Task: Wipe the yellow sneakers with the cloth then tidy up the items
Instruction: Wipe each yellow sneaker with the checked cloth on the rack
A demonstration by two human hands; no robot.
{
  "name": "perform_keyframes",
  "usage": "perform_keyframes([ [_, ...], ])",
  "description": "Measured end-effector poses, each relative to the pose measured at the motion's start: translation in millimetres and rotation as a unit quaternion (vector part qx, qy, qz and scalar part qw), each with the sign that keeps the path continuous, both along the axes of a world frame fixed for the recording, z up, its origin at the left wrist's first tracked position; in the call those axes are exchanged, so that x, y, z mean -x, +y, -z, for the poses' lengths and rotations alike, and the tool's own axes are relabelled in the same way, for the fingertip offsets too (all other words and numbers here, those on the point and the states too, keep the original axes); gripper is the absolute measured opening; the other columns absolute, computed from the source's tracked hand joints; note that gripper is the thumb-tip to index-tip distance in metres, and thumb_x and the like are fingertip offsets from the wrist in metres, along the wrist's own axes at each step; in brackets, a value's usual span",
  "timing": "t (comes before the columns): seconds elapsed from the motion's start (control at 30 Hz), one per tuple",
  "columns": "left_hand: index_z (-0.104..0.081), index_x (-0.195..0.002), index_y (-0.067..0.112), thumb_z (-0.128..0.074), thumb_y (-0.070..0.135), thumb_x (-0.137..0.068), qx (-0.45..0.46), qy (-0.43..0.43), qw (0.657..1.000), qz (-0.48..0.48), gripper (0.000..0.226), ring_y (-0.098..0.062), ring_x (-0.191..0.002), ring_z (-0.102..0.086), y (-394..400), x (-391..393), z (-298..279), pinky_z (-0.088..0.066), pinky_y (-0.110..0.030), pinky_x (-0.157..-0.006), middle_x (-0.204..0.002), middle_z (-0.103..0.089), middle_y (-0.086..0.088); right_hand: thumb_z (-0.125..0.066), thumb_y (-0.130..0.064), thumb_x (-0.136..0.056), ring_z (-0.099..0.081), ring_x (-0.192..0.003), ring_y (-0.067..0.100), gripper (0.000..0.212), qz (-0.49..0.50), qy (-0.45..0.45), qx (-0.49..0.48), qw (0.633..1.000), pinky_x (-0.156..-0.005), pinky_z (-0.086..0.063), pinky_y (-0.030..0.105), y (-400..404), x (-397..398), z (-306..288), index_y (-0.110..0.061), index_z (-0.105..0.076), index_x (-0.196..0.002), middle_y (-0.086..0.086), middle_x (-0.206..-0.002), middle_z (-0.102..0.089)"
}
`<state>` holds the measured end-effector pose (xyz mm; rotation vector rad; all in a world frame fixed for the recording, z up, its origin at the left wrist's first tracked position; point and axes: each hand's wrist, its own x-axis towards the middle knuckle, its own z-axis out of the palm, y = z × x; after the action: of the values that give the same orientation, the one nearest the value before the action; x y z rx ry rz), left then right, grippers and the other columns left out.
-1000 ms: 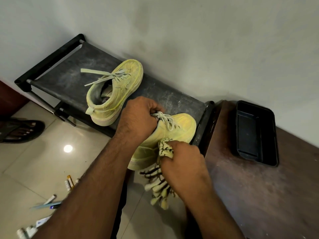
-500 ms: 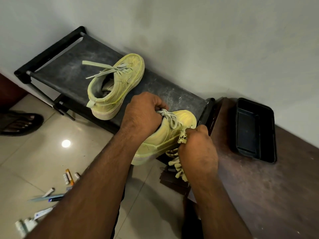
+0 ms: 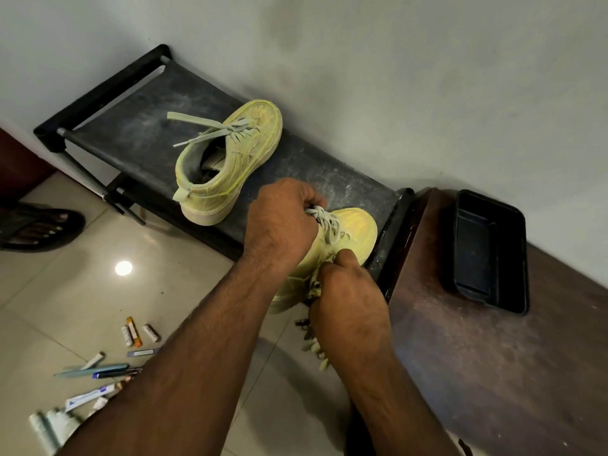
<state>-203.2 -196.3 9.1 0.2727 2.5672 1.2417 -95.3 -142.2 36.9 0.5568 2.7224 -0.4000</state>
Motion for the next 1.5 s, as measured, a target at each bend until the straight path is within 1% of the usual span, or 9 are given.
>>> perform_keyframes([
  [0.17,-0.077,-0.089,0.024,-0.073,0.007,-0.079,-0.008,-0.007,1.0,-0.001,0.021,-0.007,-0.073,-0.068,-4,7,0,-0.058,-0.026,-0.07,-0.088,-0.074,0.006,-0.056,-0.004,-0.081,-0.055,-0.094,0.017,0.029,-0.02,0.039,0.145,0.988,-0.079,-0.048,0.028,13,-7,-8,-0.016,-0.068,-0.105,-0.003,-0.103,-0.051],
  [0.27,-0.077,-0.088,0.024,-0.073,0.006,-0.079,-0.021,-0.036,0.999,0.01,0.02,-0.011,-0.068,-0.069,-6,10,-1,-0.061,-0.035,-0.066,-0.083,-0.074,0.004,-0.064,-0.005,-0.084,-0.06,-0.091,0.009,0.02,0.128,0.103,0.319,0.934,-0.08,-0.049,0.027,47,-10,-20,-0.023,-0.072,-0.09,-0.008,-0.095,-0.063],
  [0.4,-0.077,-0.087,0.025,-0.072,0.005,-0.079,-0.007,-0.028,0.999,0.026,0.022,-0.011,-0.07,-0.069,-7,11,-3,-0.061,-0.036,-0.07,-0.081,-0.074,0.004,-0.057,0.005,-0.081,-0.054,-0.09,0.005,0.039,0.156,0.197,0.117,0.961,-0.075,-0.041,0.011,72,-8,-8,-0.015,-0.069,-0.112,-0.007,-0.103,-0.056],
  [0.53,-0.077,-0.087,0.026,-0.072,0.005,-0.078,-0.004,-0.023,0.999,0.028,0.023,-0.008,-0.071,-0.068,-7,10,-4,-0.06,-0.03,-0.072,-0.083,-0.074,0.007,-0.053,-0.002,-0.082,-0.05,-0.11,0.017,0.053,0.146,0.153,0.019,0.977,-0.088,-0.044,0.026,54,-3,12,-0.017,-0.052,-0.133,-0.001,-0.125,-0.049],
  [0.93,-0.076,-0.09,0.024,-0.071,0.007,-0.079,-0.006,0.008,1.0,0.004,0.021,-0.006,-0.074,-0.068,-4,6,3,-0.057,-0.024,-0.072,-0.087,-0.074,0.006,-0.059,0.002,-0.067,-0.054,-0.109,0.027,0.06,0.1,0.212,0.025,0.972,-0.091,-0.044,0.03,4,-11,38,-0.011,-0.06,-0.125,0.005,-0.122,-0.062],
  [1.1,-0.077,-0.094,0.018,-0.073,0.004,-0.077,-0.02,-0.015,1.0,-0.01,0.022,-0.011,-0.08,-0.069,-10,14,2,-0.057,-0.026,-0.079,-0.092,-0.075,0.001,-0.051,0.004,-0.063,-0.062,-0.106,0.011,0.056,0.06,0.327,0.226,0.915,-0.093,-0.048,0.024,7,-21,37,-0.016,-0.07,-0.112,-0.005,-0.109,-0.069],
  [1.27,-0.077,-0.092,0.018,-0.072,0.0,-0.078,-0.045,-0.046,0.997,-0.03,0.023,-0.011,-0.075,-0.069,-10,15,0,-0.059,-0.032,-0.077,-0.086,-0.074,0.002,-0.064,0.009,-0.081,-0.069,-0.091,0.009,0.035,0.237,0.313,0.496,0.775,-0.075,-0.054,0.021,35,-23,15,-0.022,-0.074,-0.094,-0.006,-0.093,-0.074],
  [1.37,-0.077,-0.089,0.02,-0.072,0.0,-0.078,-0.044,-0.045,0.998,-0.022,0.024,-0.011,-0.074,-0.069,-9,16,0,-0.06,-0.033,-0.076,-0.084,-0.074,0.003,-0.059,0.018,-0.074,-0.063,-0.102,0.01,0.053,0.204,0.355,0.262,0.874,-0.087,-0.049,0.021,61,-20,18,-0.023,-0.07,-0.108,-0.009,-0.109,-0.069],
  [1.5,-0.075,-0.08,0.031,-0.072,0.002,-0.079,-0.032,-0.042,0.996,0.065,0.03,-0.007,-0.071,-0.069,-15,16,-4,-0.06,-0.031,-0.074,-0.078,-0.072,0.01,-0.058,0.011,-0.069,-0.044,-0.1,0.01,0.067,0.087,0.231,0.019,0.969,-0.083,-0.041,0.021,69,-17,21,-0.023,-0.061,-0.126,-0.009,-0.125,-0.061],
])
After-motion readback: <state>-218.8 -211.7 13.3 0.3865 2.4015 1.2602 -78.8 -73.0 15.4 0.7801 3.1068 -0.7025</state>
